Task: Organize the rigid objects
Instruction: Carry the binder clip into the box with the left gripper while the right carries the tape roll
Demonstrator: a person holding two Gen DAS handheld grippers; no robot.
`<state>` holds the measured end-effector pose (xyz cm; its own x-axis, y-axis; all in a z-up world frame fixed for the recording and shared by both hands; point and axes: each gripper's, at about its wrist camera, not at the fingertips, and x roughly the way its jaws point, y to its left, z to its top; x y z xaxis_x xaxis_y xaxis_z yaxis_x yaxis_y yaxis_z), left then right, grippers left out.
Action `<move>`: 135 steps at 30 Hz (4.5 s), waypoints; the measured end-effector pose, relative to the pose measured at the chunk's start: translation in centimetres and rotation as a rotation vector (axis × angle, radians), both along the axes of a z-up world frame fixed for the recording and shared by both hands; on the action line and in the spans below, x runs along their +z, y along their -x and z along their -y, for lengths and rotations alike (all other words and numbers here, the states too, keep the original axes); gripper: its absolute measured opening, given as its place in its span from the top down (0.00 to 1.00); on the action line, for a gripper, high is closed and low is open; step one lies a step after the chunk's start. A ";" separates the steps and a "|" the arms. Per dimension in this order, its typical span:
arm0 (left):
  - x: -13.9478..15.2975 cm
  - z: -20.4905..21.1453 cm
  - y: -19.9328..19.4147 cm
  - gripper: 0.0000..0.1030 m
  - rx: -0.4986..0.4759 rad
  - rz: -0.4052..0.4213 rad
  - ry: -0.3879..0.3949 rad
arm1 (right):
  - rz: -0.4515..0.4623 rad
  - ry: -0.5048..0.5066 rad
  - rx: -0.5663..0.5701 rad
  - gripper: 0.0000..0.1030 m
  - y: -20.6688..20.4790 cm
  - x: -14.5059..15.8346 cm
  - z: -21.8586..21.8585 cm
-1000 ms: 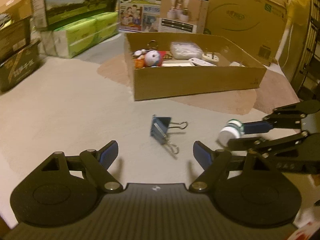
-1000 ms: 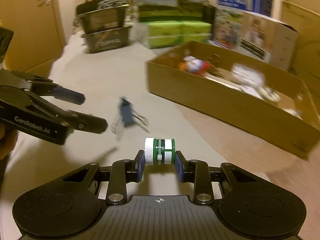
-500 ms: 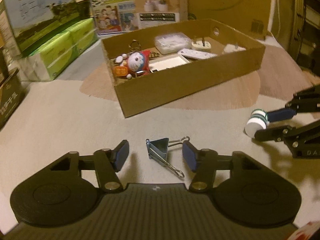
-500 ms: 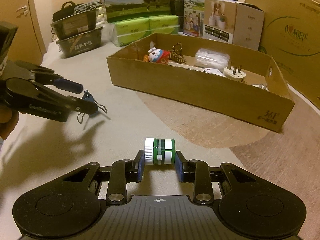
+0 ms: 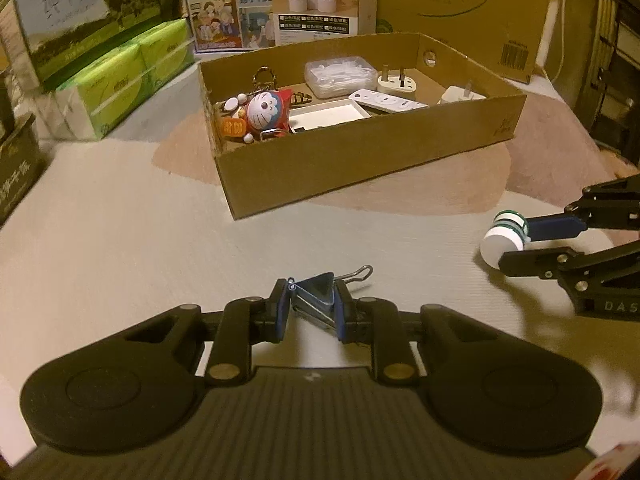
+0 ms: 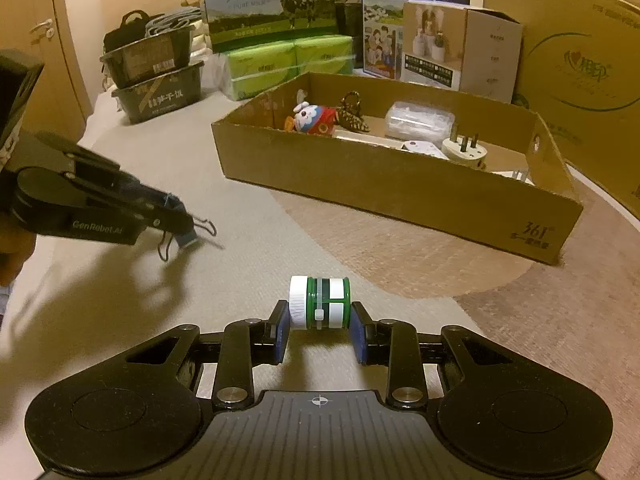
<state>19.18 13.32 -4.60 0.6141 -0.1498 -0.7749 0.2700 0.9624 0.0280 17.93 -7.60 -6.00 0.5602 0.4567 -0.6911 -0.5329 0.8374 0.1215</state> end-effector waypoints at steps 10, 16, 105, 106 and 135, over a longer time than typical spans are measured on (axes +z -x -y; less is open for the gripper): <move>1.2 2.9 4.0 0.81 0.153 -0.005 0.145 | 0.030 -0.011 -0.039 0.69 1.8 1.8 2.8; 2.4 5.1 5.8 0.81 0.217 0.014 0.194 | 0.036 -0.016 -0.080 0.69 3.0 2.8 5.1; 7.8 7.1 -17.1 0.81 0.099 0.043 0.116 | 0.009 0.042 -0.078 0.69 -20.2 9.5 8.7; 7.6 7.1 -17.3 0.81 0.101 0.038 0.115 | 0.004 0.041 -0.076 0.69 -20.6 9.5 8.7; 4.5 6.8 -20.8 0.74 0.143 -0.045 0.086 | -0.083 0.068 -0.090 0.69 -25.6 7.1 8.3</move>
<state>39.99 6.49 -0.12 0.5987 -0.1306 -0.7902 0.1294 0.9894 -0.0656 43.50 -15.94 1.14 0.5364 0.3578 -0.7644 -0.4455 0.8893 0.1036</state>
